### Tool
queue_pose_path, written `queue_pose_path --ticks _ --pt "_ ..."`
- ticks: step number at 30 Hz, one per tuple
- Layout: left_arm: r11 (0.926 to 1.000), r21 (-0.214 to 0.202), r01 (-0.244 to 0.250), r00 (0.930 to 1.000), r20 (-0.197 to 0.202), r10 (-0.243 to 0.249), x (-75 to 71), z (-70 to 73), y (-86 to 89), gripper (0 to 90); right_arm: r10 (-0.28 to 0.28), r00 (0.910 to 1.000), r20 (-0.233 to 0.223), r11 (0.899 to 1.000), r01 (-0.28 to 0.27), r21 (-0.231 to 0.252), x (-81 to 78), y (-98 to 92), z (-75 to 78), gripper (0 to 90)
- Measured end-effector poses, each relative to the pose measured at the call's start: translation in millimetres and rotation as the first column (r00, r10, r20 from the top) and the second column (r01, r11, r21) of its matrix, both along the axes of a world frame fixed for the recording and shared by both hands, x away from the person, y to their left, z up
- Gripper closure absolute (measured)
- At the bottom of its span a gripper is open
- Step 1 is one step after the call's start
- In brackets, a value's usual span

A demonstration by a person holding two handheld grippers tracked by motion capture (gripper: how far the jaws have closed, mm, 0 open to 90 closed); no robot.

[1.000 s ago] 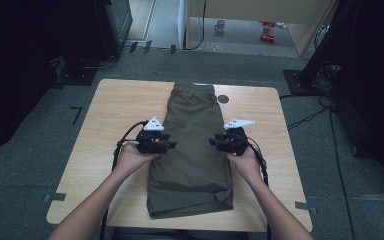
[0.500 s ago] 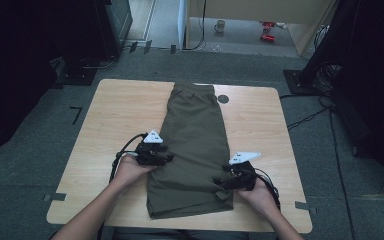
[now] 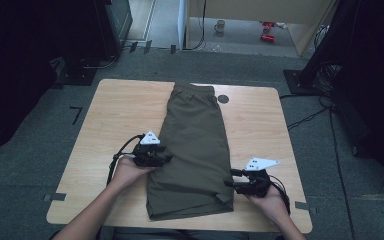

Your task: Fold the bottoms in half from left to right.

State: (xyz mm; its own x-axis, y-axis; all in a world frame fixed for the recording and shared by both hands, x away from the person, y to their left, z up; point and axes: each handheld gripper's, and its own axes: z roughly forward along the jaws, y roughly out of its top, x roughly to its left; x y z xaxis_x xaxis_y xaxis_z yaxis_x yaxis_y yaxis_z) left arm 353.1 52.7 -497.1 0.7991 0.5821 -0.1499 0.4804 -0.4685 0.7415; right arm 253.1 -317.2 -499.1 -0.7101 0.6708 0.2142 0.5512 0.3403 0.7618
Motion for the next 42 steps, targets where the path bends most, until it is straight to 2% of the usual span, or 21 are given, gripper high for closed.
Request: queue_pose_path --ticks 4,6,7,9,11,14,16,19,21,26,29,31,34,42 --pt "0.9999 -0.009 -0.013 0.9999 0.003 0.013 2.9 4.8 1.4 50.0 -0.036 0.9965 0.076 0.999 0.039 -0.034 15.7 12.4 0.9 49.3" --pt "0.9995 -0.027 -0.018 0.9998 -0.002 0.018 4.7 8.4 3.0 51.3 -0.044 0.9934 0.106 0.998 0.048 -0.039 21.7 16.6 4.6 52.6" --pt "0.9993 -0.03 -0.02 0.9998 -0.005 0.019 5.6 9.3 3.0 51.8 -0.06 0.9891 0.135 0.998 0.064 -0.028 26.2 19.6 7.3 56.2" --pt "0.9996 -0.019 -0.022 0.9998 -0.005 0.022 6.2 7.8 1.4 51.8 -0.087 0.9842 0.154 0.995 0.092 -0.025 34.7 26.1 10.3 58.3" --pt "0.9997 -0.006 -0.022 0.9996 -0.021 0.022 7.1 3.6 -0.3 51.1 -0.093 0.9836 0.155 0.994 0.099 -0.034 44.9 34.6 7.3 58.2" --pt "0.9997 0.012 -0.02 0.9997 -0.016 0.02 7.1 -2.2 -1.5 50.6 -0.088 0.9818 0.168 0.989 0.106 -0.102 56.1 46.9 -0.9 57.3" --pt "0.9997 0.006 -0.023 0.9993 -0.029 0.024 7.4 -5.3 -2.1 50.1 -0.097 0.9786 0.181 0.985 0.12 -0.122 61.3 50.5 -4.5 57.2" --pt "0.9998 0.006 -0.019 0.9995 -0.023 0.02 5.1 -10.8 -3.4 48.1 -0.112 0.9844 0.136 0.986 0.127 -0.11 68.6 51.6 -11.6 57.6" --pt "0.9998 0.011 -0.016 0.9998 -0.01 0.016 2.7 -12.9 -4.5 46.1 -0.115 0.9884 0.099 0.983 0.127 -0.13 70.6 53.0 -18.0 56.0" --pt "0.9991 -0.025 -0.034 0.9994 -0.007 0.034 -2.4 -16.3 -1.8 45.5 -0.119 0.9878 0.1 0.985 0.13 -0.111 66.8 52.0 -22.6 53.2" --pt "0.9981 -0.043 -0.044 0.999 0.001 0.044 -9.7 -18.6 -0.4 45.6 -0.124 0.9851 0.119 0.981 0.139 -0.133 59.8 54.0 -22.7 53.4" --pt "0.998 -0.038 -0.051 0.9985 0.018 0.052 -15.4 -19.5 -0.5 46.4 -0.129 0.984 0.123 0.98 0.145 -0.135 53.7 55.5 -22.8 55.3" --pt "0.9988 -0.009 -0.048 0.9983 0.033 0.048 -22.4 -18.7 -1.6 47.2 -0.128 0.9844 0.121 0.981 0.144 -0.133 44.5 57.0 -22.8 55.7" --pt "0.9992 -0.01 -0.039 0.9991 -0.016 0.038 -41.3 -16.4 1.0 50.0 -0.13 0.9845 0.118 0.981 0.145 -0.129 20.8 60.7 -22.9 55.7"
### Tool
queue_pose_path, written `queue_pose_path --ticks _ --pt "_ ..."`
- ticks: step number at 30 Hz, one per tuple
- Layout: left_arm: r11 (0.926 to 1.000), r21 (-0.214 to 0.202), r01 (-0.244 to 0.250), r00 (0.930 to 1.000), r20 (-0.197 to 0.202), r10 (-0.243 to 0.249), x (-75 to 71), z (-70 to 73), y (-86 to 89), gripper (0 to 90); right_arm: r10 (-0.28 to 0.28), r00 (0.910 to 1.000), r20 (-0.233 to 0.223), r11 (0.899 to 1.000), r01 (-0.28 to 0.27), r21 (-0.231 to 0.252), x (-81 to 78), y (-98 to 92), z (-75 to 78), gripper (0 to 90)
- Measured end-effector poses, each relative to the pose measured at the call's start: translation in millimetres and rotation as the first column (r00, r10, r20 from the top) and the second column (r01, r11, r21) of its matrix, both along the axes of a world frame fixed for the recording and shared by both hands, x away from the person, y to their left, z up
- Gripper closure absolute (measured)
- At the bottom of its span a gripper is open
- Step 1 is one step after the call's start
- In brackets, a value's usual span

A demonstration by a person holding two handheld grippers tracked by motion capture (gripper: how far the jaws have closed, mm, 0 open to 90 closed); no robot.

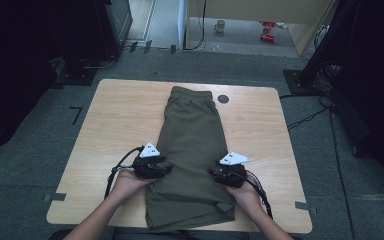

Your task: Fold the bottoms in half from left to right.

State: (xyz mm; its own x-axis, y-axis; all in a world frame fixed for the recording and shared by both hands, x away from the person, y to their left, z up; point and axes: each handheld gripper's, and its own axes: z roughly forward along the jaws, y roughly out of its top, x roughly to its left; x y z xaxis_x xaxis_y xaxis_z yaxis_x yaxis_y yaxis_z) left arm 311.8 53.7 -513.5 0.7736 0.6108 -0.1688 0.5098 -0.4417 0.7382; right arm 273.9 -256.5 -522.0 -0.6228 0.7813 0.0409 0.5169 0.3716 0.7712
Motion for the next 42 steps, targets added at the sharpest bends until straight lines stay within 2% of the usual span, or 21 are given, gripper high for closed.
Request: queue_pose_path --ticks 5,14,17,18,19,21,23,28,30,32,34,37,40,42 --pt "0.9996 -0.028 0.002 0.9997 -0.024 -0.002 -12.7 -0.6 5.4 50.3 0.008 1.0 -0.002 1.0 -0.008 0.002 -16.9 3.7 -0.1 55.7" --pt "0.9997 -0.02 0.017 0.9995 -0.028 -0.018 -41.9 0.3 9.1 49.6 0.032 0.9995 -0.005 0.999 -0.032 0.0 -42.6 5.3 0.2 55.7" --pt "0.9995 0.011 0.03 0.9991 -0.03 -0.03 -45.4 5.2 8.2 47.4 0.04 0.9988 -0.027 0.999 -0.041 -0.015 -47.7 7.2 3.1 54.2" --pt "0.9997 0.005 0.024 0.9992 -0.033 -0.024 -44.6 8.2 8.7 46.7 0.049 0.9979 -0.043 0.999 -0.049 -0.009 -46.5 7.9 5.2 51.9" --pt "0.9999 -0.005 0.016 0.9994 -0.03 -0.016 -42.8 12.0 9.5 46.2 0.055 0.9979 -0.035 0.998 -0.055 0.0 -45.2 7.7 7.9 51.8" --pt "0.9995 -0.032 -0.003 0.9999 -0.01 0.003 -36.9 21.0 11.8 45.4 0.045 0.9989 0.008 0.999 -0.046 0.03 -42.3 6.1 15.4 52.2" --pt "0.9981 -0.055 -0.027 0.9996 0.01 0.027 -25.9 30.4 15.7 45.7 0.038 0.9988 0.03 0.997 -0.039 0.059 -34.8 2.9 22.9 52.9" --pt "0.9954 -0.067 -0.068 0.9969 0.035 0.071 3.4 47.2 19.2 46.6 0.013 0.9991 0.04 0.996 -0.017 0.092 -3.6 -3.1 36.1 53.1" --pt "0.9956 -0.051 -0.079 0.9954 0.051 0.081 17.6 50.9 17.7 46.9 -0.006 0.9986 0.053 0.995 0.0 0.1 11.2 -4.3 40.3 53.4" --pt "0.9958 -0.03 -0.087 0.9951 0.045 0.088 33.3 51.8 15.6 46.6 -0.011 0.9983 0.058 0.996 0.006 0.085 27.6 -4.2 43.3 52.9" --pt "0.9953 -0.021 -0.094 0.9938 0.058 0.095 47.7 50.6 13.4 46.2 -0.01 0.9979 0.064 0.997 0.005 0.071 45.0 -4.4 44.5 51.2" --pt "0.9938 0.009 -0.11 0.9916 0.068 0.11 69.0 47.5 9.4 44.7 -0.035 0.9982 0.048 0.996 0.031 0.089 71.7 -7.6 46.2 47.8" --pt "0.9922 0.001 -0.125 0.9892 0.078 0.124 87.8 45.4 6.9 44.3 -0.055 0.9981 0.026 0.992 0.052 0.112 95.2 -11.7 47.1 44.6" --pt "0.9904 -0.025 -0.136 0.9878 0.073 0.137 98.4 44.6 5.5 44.4 -0.068 0.9975 0.021 0.991 0.065 0.118 108.7 -12.8 46.2 43.2"
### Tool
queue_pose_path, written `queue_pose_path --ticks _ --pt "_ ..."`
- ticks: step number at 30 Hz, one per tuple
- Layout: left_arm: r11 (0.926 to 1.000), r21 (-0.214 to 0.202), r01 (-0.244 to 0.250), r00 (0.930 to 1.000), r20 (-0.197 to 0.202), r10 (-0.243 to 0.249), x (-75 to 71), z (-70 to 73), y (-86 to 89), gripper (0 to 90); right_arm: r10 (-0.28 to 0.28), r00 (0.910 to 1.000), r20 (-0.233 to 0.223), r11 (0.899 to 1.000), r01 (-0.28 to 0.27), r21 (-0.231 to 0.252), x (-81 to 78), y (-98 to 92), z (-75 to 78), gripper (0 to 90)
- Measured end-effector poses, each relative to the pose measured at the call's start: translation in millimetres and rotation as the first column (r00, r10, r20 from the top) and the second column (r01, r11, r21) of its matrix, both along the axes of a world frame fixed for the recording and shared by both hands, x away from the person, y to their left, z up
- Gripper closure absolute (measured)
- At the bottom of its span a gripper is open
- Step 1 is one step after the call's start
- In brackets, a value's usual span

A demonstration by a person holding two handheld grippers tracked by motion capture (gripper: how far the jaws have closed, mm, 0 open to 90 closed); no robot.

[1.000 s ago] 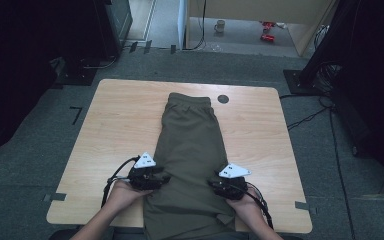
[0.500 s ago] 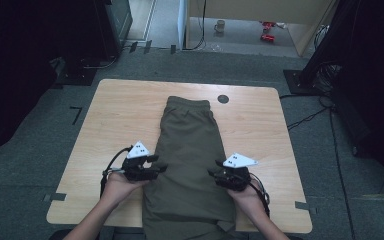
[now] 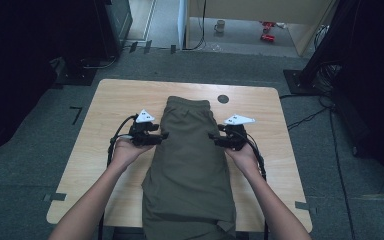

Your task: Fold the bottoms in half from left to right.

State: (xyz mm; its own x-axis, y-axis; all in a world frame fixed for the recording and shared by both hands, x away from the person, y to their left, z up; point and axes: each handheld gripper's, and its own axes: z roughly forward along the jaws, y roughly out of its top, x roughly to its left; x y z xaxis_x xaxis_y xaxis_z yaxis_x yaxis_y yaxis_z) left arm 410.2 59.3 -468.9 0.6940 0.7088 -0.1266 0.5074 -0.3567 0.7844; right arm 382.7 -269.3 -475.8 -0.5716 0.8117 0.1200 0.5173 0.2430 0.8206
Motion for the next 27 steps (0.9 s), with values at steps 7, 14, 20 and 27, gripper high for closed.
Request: queue_pose_path --ticks 7,14,20,27 --pt "0.9996 0.016 -0.022 0.9996 -0.016 0.022 32.6 -6.6 -8.5 44.0 -0.037 0.9993 0.002 0.999 0.037 -0.006 39.2 1.9 -7.5 42.8" --pt "0.9979 0.009 -0.063 0.9962 -0.06 0.064 55.4 -19.1 -12.1 40.3 -0.073 0.9962 -0.047 0.997 0.073 -0.002 69.0 7.0 -20.8 40.4" --pt "0.9966 -0.003 -0.082 0.9923 -0.093 0.082 62.9 -34.6 -15.1 39.0 -0.112 0.9907 -0.078 0.994 0.112 -0.003 84.4 16.9 -33.6 40.2" --pt "0.9973 -0.002 -0.073 0.9925 -0.099 0.072 62.7 -44.3 -17.7 38.5 -0.117 0.9893 -0.087 0.993 0.113 -0.042 90.6 24.7 -45.1 39.4"
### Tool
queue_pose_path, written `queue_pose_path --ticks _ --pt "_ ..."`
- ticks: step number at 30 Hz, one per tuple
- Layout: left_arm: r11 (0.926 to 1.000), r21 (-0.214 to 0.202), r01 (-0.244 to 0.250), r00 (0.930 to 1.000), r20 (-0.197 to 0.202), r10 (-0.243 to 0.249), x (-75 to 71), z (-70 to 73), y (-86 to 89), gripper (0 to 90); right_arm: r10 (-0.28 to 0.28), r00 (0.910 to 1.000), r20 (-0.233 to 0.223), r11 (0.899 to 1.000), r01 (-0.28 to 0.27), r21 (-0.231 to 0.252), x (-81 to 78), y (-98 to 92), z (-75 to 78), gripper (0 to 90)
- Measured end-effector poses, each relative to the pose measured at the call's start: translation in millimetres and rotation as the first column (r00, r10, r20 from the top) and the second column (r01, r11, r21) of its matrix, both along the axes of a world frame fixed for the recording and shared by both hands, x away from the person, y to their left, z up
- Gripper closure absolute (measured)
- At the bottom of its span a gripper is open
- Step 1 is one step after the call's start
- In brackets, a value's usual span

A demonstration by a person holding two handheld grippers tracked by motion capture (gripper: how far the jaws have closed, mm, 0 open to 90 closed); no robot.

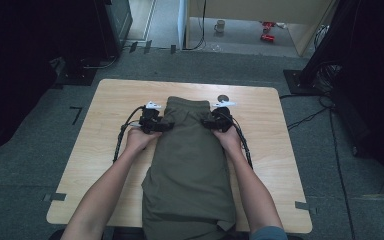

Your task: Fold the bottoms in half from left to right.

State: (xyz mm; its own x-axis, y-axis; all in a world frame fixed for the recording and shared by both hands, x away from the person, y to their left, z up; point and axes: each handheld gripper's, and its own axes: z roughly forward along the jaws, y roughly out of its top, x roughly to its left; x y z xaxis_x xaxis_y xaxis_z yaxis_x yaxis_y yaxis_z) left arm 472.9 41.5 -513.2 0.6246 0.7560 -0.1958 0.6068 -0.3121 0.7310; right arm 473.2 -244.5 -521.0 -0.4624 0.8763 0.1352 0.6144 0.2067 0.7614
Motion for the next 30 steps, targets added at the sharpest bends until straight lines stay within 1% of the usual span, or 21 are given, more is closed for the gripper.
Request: queue_pose_path --ticks 2,4,5,7,9,11,13,14,17,20,23,27,28,29,30 --pt "0.9999 0.008 0.008 0.9997 0.024 -0.008 -3.1 -1.5 -1.2 39.4 0.001 1.0 0.008 1.0 -0.001 -0.024 -0.6 1.9 0.0 40.5" --pt "0.9999 -0.008 0.015 0.9992 0.037 -0.015 -7.2 -3.5 -1.7 41.9 0.013 0.9997 0.021 0.998 -0.012 -0.056 -2.1 4.3 -0.1 41.9" --pt "0.9997 -0.015 0.018 0.9988 0.045 -0.017 -9.4 -4.5 -2.2 45.4 0.022 0.9994 0.028 0.997 -0.02 -0.07 -3.3 5.5 -0.2 44.9" --pt "0.9994 -0.011 0.032 0.9985 0.046 -0.031 -12.3 -4.4 -4.2 46.8 0.027 0.9992 0.03 0.998 -0.025 -0.066 -5.2 5.3 -0.2 47.9" --pt "0.9994 -0.005 0.034 0.9981 0.052 -0.034 -15.4 -4.6 -5.8 50.2 0.032 0.999 0.03 0.998 -0.03 -0.062 -8.0 4.7 -0.1 52.3" --pt "0.9992 -0.003 0.041 0.9978 0.053 -0.04 -17.3 -4.6 -6.1 54.6 0.036 0.9989 0.031 0.998 -0.034 -0.058 -10.5 4.3 -0.1 54.8" --pt "0.9991 -0.014 0.04 0.9981 0.047 -0.039 -19.0 -4.8 -6.5 57.2 0.043 0.9986 0.031 0.998 -0.041 -0.057 -11.9 3.5 -0.1 56.3" --pt "0.999 -0.016 0.042 0.9983 0.043 -0.041 -19.5 -4.7 -6.3 60.6 0.041 0.9987 0.03 0.998 -0.039 -0.055 -12.6 3.4 0.0 58.4" --pt "0.9982 -0.023 0.056 0.9978 0.036 -0.055 -21.0 -5.0 -6.4 66.7 0.033 0.999 0.029 0.998 -0.032 -0.048 -16.0 3.2 0.0 62.4" --pt "0.9973 -0.024 0.069 0.9971 0.033 -0.068 -23.4 -5.0 -7.0 69.3 0.027 0.9993 0.027 0.999 -0.025 -0.042 -20.9 1.8 0.0 65.7" --pt "0.9961 -0.023 0.085 0.9959 0.031 -0.085 -27.3 -4.8 -7.2 70.4 0.017 0.9996 0.021 0.999 -0.016 -0.03 -26.2 0.4 0.0 67.8" --pt "0.9954 -0.021 0.094 0.9956 -0.006 -0.094 -28.8 -1.6 -7.0 68.8 0.019 0.9996 0.021 0.999 -0.018 -0.03 -36.0 -1.6 0.0 68.0" --pt "0.9957 -0.02 0.09 0.9959 -0.01 -0.09 -28.4 -0.9 -7.0 66.9 0.02 0.9996 0.02 0.999 -0.02 -0.028 -37.4 -2.3 0.0 67.0" --pt "0.9966 -0.014 0.082 0.9966 -0.006 -0.082 -27.6 0.4 -7.2 64.0 0.021 0.9996 0.019 0.999 -0.02 -0.032 -38.1 -2.9 0.4 63.3" --pt "0.9969 -0.01 0.078 0.9969 0.004 -0.078 -26.9 2.1 -7.2 60.2 0.016 0.9998 0.014 0.999 -0.015 -0.049 -37.7 -2.7 1.7 58.8"
